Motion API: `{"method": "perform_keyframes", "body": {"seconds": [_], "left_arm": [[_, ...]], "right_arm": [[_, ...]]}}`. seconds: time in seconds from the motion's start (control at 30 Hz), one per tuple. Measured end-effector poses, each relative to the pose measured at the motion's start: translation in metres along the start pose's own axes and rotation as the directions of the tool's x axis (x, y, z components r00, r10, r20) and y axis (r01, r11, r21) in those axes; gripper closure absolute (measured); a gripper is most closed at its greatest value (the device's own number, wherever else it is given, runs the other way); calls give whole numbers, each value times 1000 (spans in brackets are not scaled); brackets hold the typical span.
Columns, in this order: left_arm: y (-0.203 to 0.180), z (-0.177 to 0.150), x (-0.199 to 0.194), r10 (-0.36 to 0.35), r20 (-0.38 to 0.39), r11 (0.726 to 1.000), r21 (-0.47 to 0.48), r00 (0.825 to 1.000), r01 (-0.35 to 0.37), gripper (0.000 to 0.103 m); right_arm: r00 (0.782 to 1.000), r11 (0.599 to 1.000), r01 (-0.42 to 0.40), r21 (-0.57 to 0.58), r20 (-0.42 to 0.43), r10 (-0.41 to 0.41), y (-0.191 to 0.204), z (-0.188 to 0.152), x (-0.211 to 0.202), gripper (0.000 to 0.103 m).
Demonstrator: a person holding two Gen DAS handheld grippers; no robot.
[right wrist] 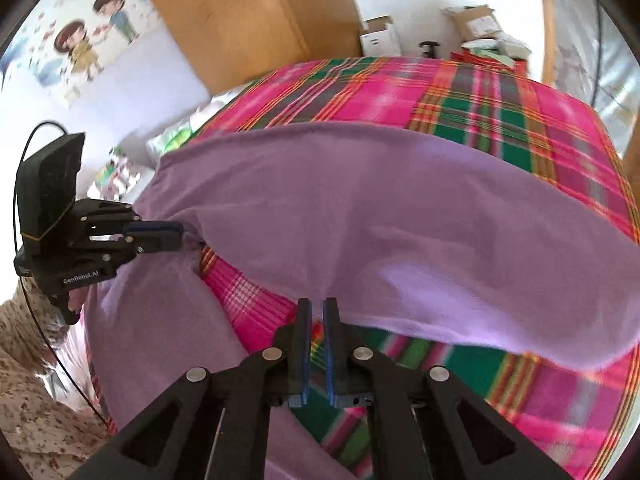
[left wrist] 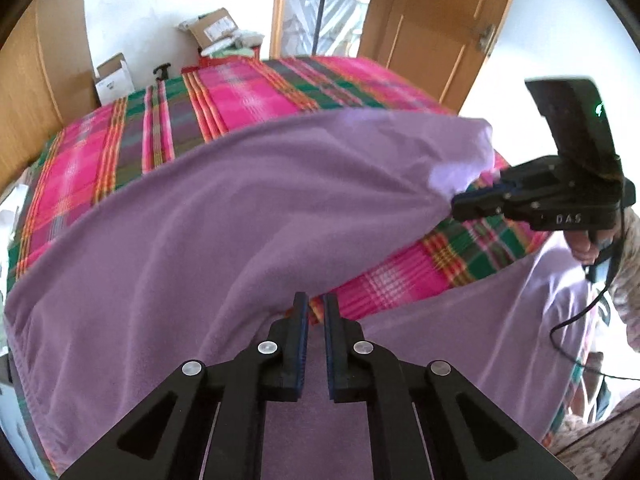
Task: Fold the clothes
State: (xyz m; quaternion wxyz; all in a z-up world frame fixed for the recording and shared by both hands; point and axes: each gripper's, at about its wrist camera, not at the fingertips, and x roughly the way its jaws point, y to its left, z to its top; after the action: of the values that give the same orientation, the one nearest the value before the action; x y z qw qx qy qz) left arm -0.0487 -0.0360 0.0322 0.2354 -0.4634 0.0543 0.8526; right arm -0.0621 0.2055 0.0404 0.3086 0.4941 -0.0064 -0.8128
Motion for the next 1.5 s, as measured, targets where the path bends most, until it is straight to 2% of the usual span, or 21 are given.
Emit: {"method": "perform_keyframes", "body": {"seconds": [0.1, 0.17, 0.2, 0.27, 0.33, 0.47, 0.53, 0.6, 0.67, 0.73, 0.83, 1.0, 1.07, 1.13, 1.27, 1.4, 1.5], "left_arm": [[-2, 3, -6, 0, 29, 1000, 6, 1000, 0, 95], [-4, 6, -3, 11, 32, 1000, 14, 999, -11, 95], [-6, 8, -1, 20, 32, 1000, 19, 999, -21, 91], [-11, 12, 6, 45, 35, 998, 34, 998, -46, 83], [-18, 13, 13, 47, 34, 997, 54, 998, -48, 83], [-40, 17, 29, 56, 17, 991, 119, 998, -58, 81], [-57, 17, 35, 63, 19, 980, 186, 998, -65, 81], [-70, 16, 40, 72, 22, 969, 235, 997, -75, 78], [-77, 17, 46, 100, 19, 959, 265, 995, -101, 78], [-79, 19, 55, 136, 4, 951, 279, 991, -131, 78], [-81, 22, 62, 152, -1, 945, 294, 988, -145, 78], [-80, 28, 74, 159, -18, 944, 296, 987, -146, 78], [-78, 31, 78, 159, -26, 947, 287, 987, -145, 78], [-75, 34, 80, 150, -31, 953, 271, 988, -136, 78], [-71, 39, 81, 122, -32, 962, 252, 992, -110, 78], [-59, 44, 76, 78, -15, 978, 196, 997, -74, 91], [-45, 50, 73, 83, 6, 987, 136, 997, -83, 94]], "right_arm": [[998, 996, 8, 89, 54, -13, -21, -11, -20, 97], [990, 984, 80, 162, 101, -97, -40, -20, -36, 97], [982, 972, 113, 207, 125, -141, -52, -25, -45, 97], [969, 938, 122, 325, 167, -183, -76, -37, -60, 96], [954, 894, 127, 429, 192, -228, -100, -51, -75, 82], [925, 812, 150, 565, 210, -317, -138, -73, -94, 72], [920, 771, 122, 625, 221, -324, -157, -79, -96, 66], [919, 734, 84, 674, 232, -318, -175, -82, -95, 64], [922, 718, 58, 693, 238, -304, -185, -78, -90, 64], [919, 704, 66, 707, 232, -319, -193, -76, -89, 64], [914, 683, 59, 728, 235, -330, -203, -74, -88, 64], [905, 663, 61, 746, 239, -352, -215, -65, -85, 64], [899, 662, 75, 746, 237, -368, -218, -59, -84, 74], [893, 669, 91, 737, 237, -382, -218, -52, -84, 93], [880, 698, 124, 705, 246, -405, -215, -31, -84, 96], [862, 728, 180, 661, 251, -440, -212, -1, -85, 97], [863, 752, 215, 623, 240, -445, -212, 24, -79, 97]]}}
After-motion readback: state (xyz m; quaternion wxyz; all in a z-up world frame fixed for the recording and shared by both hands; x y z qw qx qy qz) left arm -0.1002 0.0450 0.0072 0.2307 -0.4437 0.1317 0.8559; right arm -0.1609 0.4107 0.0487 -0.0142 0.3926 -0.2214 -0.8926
